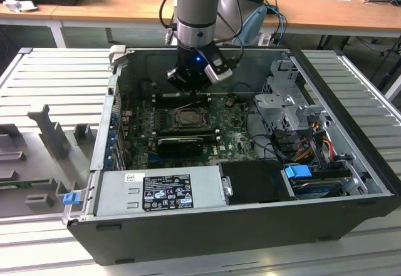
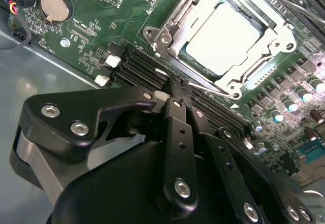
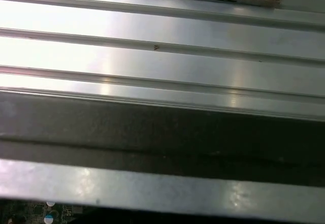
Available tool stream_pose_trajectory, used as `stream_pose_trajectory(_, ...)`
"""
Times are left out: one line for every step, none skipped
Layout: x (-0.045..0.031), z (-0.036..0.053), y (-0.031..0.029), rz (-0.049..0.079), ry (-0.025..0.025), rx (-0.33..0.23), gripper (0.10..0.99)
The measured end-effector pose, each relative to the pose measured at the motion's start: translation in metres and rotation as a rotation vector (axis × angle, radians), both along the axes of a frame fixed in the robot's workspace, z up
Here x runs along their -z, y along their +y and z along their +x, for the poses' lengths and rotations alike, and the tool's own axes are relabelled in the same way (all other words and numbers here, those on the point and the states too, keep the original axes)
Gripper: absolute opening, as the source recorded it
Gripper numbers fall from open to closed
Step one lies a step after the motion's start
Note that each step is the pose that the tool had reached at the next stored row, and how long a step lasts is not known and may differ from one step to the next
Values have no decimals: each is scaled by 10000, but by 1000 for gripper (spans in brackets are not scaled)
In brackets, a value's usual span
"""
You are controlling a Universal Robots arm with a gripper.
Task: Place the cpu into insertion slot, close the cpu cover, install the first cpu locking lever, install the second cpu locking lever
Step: 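Install the first cpu locking lever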
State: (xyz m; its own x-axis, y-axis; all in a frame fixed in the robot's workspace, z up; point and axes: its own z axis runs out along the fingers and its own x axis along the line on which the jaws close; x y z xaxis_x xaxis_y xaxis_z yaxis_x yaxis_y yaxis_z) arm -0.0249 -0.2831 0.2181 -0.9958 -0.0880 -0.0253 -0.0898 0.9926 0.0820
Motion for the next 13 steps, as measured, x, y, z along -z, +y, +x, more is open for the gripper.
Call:
stream_pose_trajectory(10, 1, 0, 0, 0, 2, 106)
stream_pose_trajectory(20, 3, 0, 0, 0, 0, 106)
stream_pose_trajectory(31, 7, 1, 0, 0, -1, 106)
stream_pose_trajectory(44, 12, 2, 0, -1, -1, 106)
stream_pose_trajectory(55, 17, 3, 1, -1, -1, 106)
stream_pose_trajectory(72, 23, 4, 0, 0, -1, 106)
stream_pose_trajectory(83, 25, 5, 0, 0, -1, 106)
stream_pose_trajectory(93, 27, 5, 0, 0, 0, 106)
stream_pose_trajectory(104, 30, 5, 1, -1, 0, 106)
stream_pose_trajectory(108, 31, 5, 0, -1, 1, 106)
stream_pose_trajectory(117, 34, 5, 1, 0, -1, 106)
stream_pose_trajectory(123, 36, 5, 0, -1, -2, 106)
stream_pose_trajectory(128, 37, 5, 1, 0, -1, 106)
